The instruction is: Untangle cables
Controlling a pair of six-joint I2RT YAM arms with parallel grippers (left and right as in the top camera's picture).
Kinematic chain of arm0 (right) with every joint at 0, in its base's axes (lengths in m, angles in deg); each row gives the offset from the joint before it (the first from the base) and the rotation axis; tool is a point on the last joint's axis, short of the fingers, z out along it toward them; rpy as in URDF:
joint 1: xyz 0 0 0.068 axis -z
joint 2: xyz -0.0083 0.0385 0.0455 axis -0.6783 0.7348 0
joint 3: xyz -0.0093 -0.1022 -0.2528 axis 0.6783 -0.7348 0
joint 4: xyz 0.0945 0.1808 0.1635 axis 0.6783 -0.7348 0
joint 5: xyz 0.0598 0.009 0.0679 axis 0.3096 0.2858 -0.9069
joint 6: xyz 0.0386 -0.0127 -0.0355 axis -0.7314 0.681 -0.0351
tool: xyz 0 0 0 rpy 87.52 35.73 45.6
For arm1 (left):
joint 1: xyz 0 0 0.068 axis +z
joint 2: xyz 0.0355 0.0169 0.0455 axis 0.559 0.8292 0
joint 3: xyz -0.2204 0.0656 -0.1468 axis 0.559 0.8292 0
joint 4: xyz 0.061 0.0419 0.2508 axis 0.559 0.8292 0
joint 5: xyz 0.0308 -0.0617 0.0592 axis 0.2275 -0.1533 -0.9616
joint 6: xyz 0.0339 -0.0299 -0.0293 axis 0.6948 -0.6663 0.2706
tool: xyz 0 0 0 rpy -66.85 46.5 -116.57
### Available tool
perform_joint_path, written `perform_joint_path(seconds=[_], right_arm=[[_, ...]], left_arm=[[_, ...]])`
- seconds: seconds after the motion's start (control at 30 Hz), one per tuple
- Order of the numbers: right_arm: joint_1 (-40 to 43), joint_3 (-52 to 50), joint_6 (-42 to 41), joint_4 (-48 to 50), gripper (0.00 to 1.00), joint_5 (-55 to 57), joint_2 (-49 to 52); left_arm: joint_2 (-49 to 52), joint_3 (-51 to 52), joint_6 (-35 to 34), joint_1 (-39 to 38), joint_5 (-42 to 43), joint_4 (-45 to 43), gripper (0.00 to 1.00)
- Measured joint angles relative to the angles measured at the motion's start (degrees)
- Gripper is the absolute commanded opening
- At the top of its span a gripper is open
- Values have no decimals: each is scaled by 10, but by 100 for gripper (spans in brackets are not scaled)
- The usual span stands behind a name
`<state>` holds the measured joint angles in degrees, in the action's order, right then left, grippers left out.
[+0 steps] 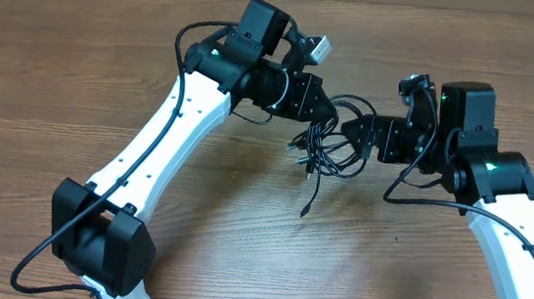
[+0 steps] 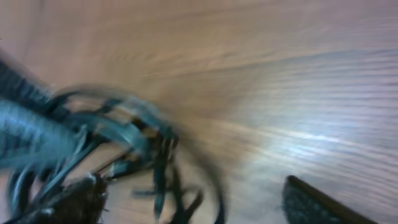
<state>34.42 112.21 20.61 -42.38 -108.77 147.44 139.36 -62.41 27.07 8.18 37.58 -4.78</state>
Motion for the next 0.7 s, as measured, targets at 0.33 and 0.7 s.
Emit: perform_joint_path(seconds=[0.33, 0.7], right_arm=[[-2, 0, -21, 20, 37, 34, 13], [-2, 0, -21, 21, 29, -28, 36]], left_arm=[[0, 0, 9, 4, 50, 0, 4], [0, 0, 19, 4, 58, 2, 4]])
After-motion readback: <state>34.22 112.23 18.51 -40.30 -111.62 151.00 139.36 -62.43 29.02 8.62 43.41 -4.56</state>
